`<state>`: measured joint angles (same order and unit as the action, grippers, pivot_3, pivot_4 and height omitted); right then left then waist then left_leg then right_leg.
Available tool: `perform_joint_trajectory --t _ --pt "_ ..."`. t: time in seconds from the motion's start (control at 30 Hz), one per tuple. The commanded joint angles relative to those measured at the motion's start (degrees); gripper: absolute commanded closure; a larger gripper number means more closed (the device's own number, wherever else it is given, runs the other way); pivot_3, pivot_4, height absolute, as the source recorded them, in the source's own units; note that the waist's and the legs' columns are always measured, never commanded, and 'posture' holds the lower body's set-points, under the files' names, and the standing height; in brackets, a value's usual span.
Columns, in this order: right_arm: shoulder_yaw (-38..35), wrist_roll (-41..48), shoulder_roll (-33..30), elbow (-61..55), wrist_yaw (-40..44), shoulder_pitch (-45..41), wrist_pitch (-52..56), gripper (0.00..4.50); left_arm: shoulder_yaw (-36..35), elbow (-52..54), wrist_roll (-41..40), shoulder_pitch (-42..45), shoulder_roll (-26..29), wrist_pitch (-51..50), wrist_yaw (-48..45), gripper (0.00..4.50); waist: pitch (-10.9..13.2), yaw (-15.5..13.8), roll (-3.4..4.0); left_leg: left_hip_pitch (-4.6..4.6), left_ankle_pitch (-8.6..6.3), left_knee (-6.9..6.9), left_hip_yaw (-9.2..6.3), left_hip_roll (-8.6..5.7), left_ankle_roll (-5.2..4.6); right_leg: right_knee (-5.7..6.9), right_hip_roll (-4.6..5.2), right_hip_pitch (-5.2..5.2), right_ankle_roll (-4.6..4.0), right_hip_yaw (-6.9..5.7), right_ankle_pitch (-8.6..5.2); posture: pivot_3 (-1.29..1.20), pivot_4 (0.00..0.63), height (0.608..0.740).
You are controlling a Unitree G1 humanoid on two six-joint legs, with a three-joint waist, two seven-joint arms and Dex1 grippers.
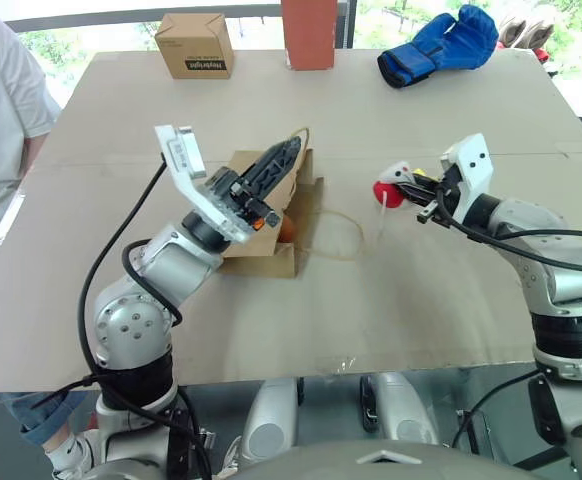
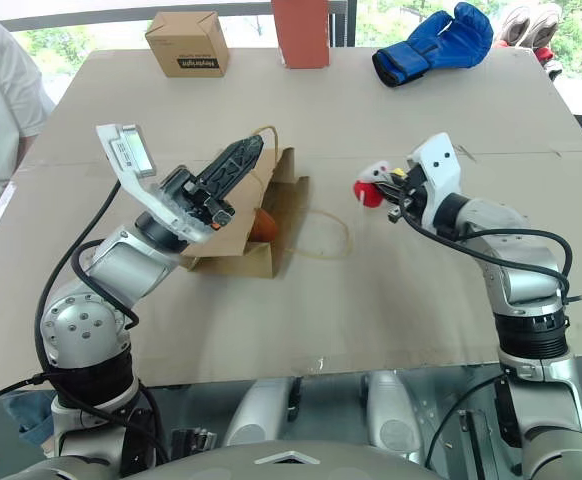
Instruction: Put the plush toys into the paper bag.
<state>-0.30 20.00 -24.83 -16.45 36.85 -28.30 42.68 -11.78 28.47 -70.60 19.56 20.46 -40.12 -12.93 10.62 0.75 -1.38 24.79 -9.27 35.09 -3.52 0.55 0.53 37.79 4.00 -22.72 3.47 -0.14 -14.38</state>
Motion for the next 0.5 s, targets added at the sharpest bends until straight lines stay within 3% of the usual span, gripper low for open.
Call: perform_joint_trajectory --t 0.03,0.2,0.5 --pt "1.3 1.7 2.0 -4.6 -2.3 -0.3 1.8 4.48 -0.2 0.0 -1.7 1.7 0.4 0.2 -1.3 4.50 0.0 0.0 0.00 0.02 0.00 0.00 0.01 -0.02 0.00 -0.02 0.03 0.00 -0.01 0.00 0.00 0.00 0.150 0.714" --pt "11.9 -2.9 9.3 -1.2 -4.5 -1.9 -2.7 4.48 0.6 -0.3 -2.6 3.5 0.2 -0.5 -1.5 4.50 0.0 0.1 0.00 0.03 0.00 0.00 0.02 -0.03 0.00 -0.04 0.02 -0.02 -0.01 0.02 0.00 0.00 0.150 0.714" --pt "19.2 -3.3 17.9 4.6 -2.2 -4.2 -8.9 4.48 1.8 0.3 -2.9 4.1 0.3 -0.9 -0.8 4.50 0.0 0.1 0.00 0.01 0.00 -0.02 -0.01 -0.05 0.01 -0.03 0.02 -0.02 0.05 0.02 0.05 0.00 0.150 0.714"
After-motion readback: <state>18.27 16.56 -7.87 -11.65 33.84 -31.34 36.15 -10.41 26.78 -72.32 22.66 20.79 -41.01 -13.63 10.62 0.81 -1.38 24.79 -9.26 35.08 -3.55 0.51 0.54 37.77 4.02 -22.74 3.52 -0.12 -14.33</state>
